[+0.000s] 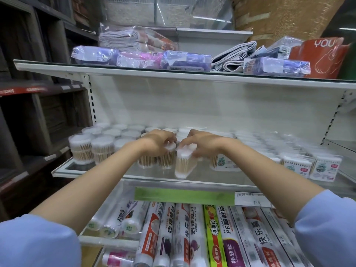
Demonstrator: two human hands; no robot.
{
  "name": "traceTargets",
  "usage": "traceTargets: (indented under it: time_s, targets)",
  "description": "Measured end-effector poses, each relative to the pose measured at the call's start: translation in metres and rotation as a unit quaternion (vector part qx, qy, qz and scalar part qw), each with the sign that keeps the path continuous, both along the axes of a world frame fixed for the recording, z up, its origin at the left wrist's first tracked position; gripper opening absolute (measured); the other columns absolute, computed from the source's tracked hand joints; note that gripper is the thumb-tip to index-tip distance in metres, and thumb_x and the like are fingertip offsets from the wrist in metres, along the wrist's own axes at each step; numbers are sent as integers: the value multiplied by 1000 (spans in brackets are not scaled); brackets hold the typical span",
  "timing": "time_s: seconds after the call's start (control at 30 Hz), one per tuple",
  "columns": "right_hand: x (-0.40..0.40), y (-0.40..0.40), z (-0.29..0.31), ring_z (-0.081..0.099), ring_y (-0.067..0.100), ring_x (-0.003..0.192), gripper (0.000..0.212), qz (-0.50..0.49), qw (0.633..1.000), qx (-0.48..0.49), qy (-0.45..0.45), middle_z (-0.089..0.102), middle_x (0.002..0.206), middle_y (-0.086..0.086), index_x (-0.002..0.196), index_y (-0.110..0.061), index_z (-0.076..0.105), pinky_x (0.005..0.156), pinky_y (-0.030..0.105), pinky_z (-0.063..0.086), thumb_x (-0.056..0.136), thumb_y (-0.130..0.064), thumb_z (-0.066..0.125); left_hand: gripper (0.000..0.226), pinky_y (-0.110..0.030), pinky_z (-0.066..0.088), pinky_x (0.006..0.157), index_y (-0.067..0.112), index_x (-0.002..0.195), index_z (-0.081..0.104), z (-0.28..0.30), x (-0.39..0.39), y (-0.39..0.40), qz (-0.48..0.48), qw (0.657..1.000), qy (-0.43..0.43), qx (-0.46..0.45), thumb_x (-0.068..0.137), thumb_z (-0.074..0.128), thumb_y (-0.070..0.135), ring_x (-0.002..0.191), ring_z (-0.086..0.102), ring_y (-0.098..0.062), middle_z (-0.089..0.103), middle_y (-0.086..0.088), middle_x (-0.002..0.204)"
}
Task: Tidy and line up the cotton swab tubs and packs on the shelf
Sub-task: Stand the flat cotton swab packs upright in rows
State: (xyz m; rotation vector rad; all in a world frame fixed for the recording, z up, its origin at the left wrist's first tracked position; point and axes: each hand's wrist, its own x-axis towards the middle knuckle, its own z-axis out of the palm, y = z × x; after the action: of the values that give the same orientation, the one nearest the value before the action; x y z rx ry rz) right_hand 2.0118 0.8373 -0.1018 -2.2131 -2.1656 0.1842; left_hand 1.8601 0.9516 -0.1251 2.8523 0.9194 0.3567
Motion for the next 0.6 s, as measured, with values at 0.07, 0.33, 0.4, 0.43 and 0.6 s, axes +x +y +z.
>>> traceTargets:
  time_s: [0.07, 0.33, 0.4, 0.43, 0.6]
  targets:
    - [-2, -3, 3, 48, 20, 111, 48, 4, 999, -13, 36, 42, 121, 2, 121, -39, 57, 89, 29, 44, 86, -8, 47, 33, -31, 46, 92, 29, 121, 57, 1, -1, -1, -2, 1000, 6, 1, 89, 52, 37, 104, 54, -18, 59, 3, 116]
    - [5, -2, -1, 47, 21, 106, 5, -24, 999, -12, 48, 40, 115, 1, 89, -34, 58, 85, 30, 40, 87, -30, 59, 37, -32, 46, 92, 27, 121, 55, 2, 0, -2, -10, 1000, 7, 1, 85, 58, 30, 103, 54, -17, 58, 3, 117]
    - [7, 0, -3, 47, 21, 105, 16, -20, 999, -1, 40, 39, 113, 0, 93, -32, 54, 80, 29, 40, 86, -20, 58, 37, -32, 46, 92, 26, 121, 54, 3, 1, -3, -12, 1000, 8, 7, 84, 60, 28, 104, 54, -17, 58, 5, 116]
    - [7, 1, -4, 47, 22, 105, 22, -18, 999, 6, 34, 38, 112, 0, 100, -31, 52, 79, 30, 42, 85, -15, 58, 37, -32, 46, 92, 25, 120, 54, 4, 1, -3, -12, 1000, 6, 7, 84, 61, 27, 103, 54, -17, 58, 4, 115]
    - [15, 3, -8, 46, 21, 111, 48, -18, 999, 28, -1, 42, 123, 0, 122, -25, 42, 88, 35, 43, 82, -2, 56, 30, -34, 46, 90, 22, 105, 42, 4, -1, -6, -24, 999, -19, -11, 83, 62, 22, 99, 54, -20, 54, 4, 104]
